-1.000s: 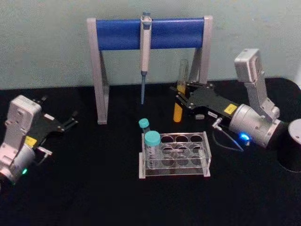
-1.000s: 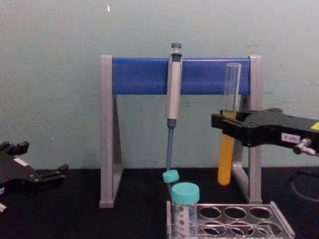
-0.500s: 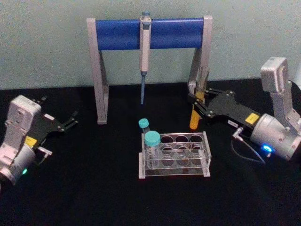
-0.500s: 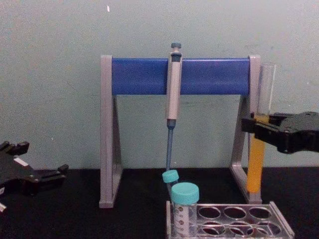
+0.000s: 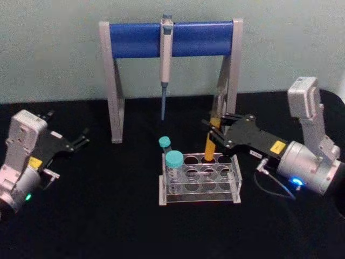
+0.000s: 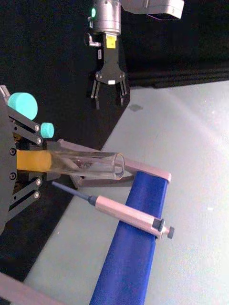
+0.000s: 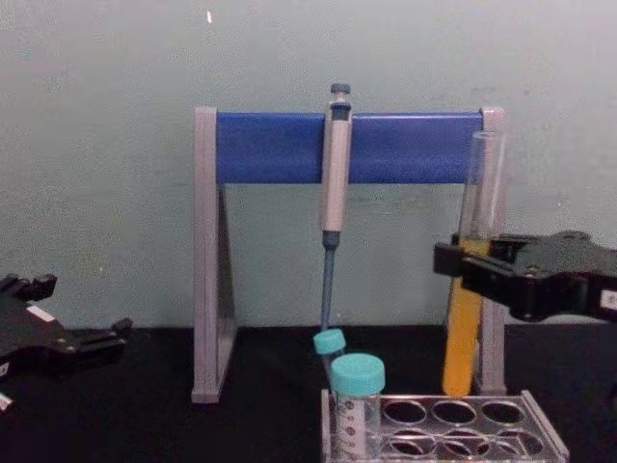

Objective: Pick up the test tube from the test tube rack, shake it, then place it back into the test tube rack.

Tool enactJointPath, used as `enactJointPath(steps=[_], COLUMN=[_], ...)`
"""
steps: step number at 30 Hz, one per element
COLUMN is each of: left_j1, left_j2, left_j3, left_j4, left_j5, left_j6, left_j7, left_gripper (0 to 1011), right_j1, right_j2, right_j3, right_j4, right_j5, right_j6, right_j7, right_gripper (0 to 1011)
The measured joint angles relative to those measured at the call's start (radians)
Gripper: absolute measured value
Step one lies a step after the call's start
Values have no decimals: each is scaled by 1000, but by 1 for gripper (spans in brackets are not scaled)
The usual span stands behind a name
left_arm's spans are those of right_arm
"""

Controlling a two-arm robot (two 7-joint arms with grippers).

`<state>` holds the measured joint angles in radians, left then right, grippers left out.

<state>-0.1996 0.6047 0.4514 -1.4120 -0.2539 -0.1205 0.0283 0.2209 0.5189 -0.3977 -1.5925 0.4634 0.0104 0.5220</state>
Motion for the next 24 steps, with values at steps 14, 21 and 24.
enactJointPath(steps=[14,21,24], left_j1=[0,0,0], left_j2=[0,0,0], left_j3=[0,0,0], left_j4=[0,0,0], left_j5=[0,0,0], left_j6=[0,0,0], left_j7=[0,0,0], left_gripper=[1001,1001,1001], right_j1=[37,35,34], right_j2=[-31,-29,-29], right_j3=[-13,-13,-13], right_j4=[45,42,42], right_j5=[-7,-7,-7], right_j6=[-5,-6,-6], right_j7=[-2,-3,-3], right_gripper=[226,225,226])
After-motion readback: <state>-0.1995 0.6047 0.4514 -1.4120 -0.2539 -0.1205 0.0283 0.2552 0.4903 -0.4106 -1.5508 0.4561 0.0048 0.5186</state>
